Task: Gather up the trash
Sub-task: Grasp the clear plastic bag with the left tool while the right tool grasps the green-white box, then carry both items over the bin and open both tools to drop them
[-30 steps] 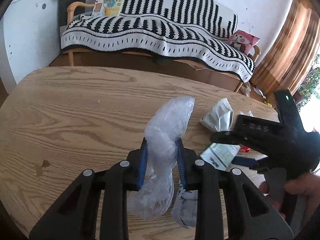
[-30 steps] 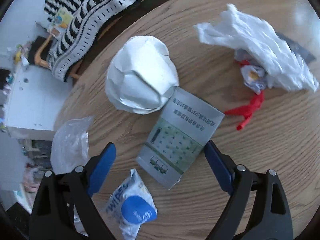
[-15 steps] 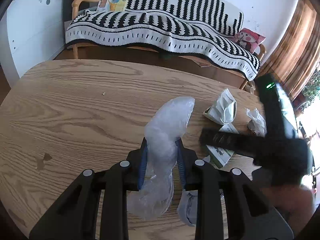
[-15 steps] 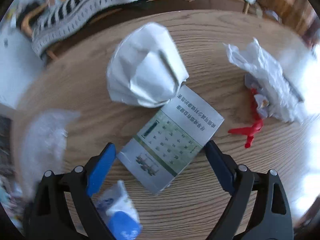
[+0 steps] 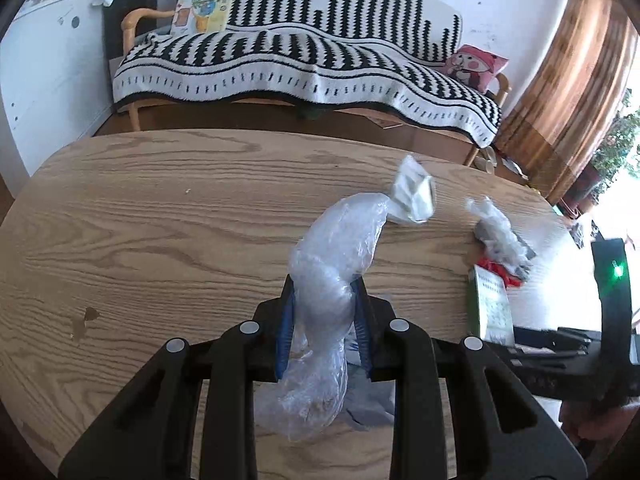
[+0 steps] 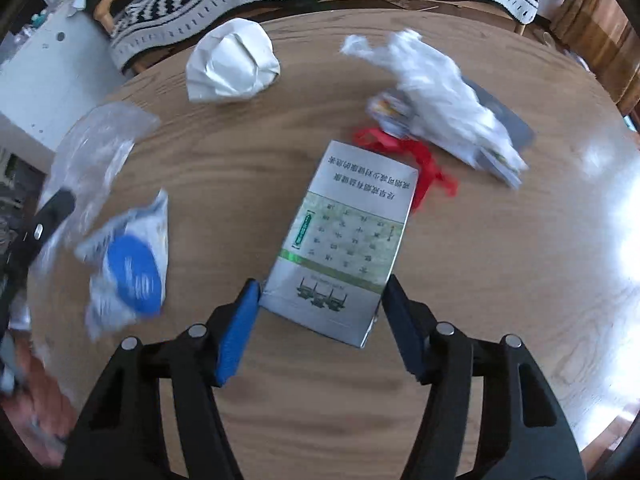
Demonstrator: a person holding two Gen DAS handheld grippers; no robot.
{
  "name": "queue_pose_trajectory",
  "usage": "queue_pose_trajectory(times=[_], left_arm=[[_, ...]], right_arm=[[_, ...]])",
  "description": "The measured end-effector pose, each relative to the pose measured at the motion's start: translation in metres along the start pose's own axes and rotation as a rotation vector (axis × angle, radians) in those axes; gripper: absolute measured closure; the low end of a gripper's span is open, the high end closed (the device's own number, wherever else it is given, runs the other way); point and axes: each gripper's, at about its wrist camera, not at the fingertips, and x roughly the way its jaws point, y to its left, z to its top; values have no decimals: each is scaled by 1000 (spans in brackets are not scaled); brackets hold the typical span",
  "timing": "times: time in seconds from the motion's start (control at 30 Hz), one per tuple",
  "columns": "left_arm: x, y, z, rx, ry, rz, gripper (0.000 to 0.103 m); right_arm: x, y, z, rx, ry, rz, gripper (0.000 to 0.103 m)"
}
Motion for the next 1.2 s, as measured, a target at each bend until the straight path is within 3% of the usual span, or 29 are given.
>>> queue_pose_trajectory(times=[0.07,0.2,0.3,0.4,0.47,0.53,0.7,0.83,0.93,1.2], left_arm=[[-3,-9,-2,3,1,-17,77],[-9,-26,-2,20,-9,-31,77],[-10,-34,-2,27,-12,-35,77],[-13,-38,-2,20,-17,-41,77],[-15,-41,-3,24,-24,-37,77],[-16,-42,-4,26,-20,-44,77],[-28,-49,-7,35,-33,-55,77],[-36,-80,-11,97,-38,-98,77],[-42,-114,-17,153,-39,-147,77],[-46,-241,-47,299,-18,-350,78]], right_arm=[[-3,-10,-7,11,-2,-4,40],[-10,-15,-13,24,-16,-32,27],[-11,-12,-6,46,-30,-33,25],[4,0,6,49,-26,-89,26],[13,4,7,20,-3,-121,31],[13,7,4,-16,-34,-157,42],[-12,-8,-16,-42,-91,-85,44],[-64,-51,-38,-19,-159,9,44],[-99,-85,-51,13,-210,16,44],[-162,-264,-140,322,-323,-42,44]])
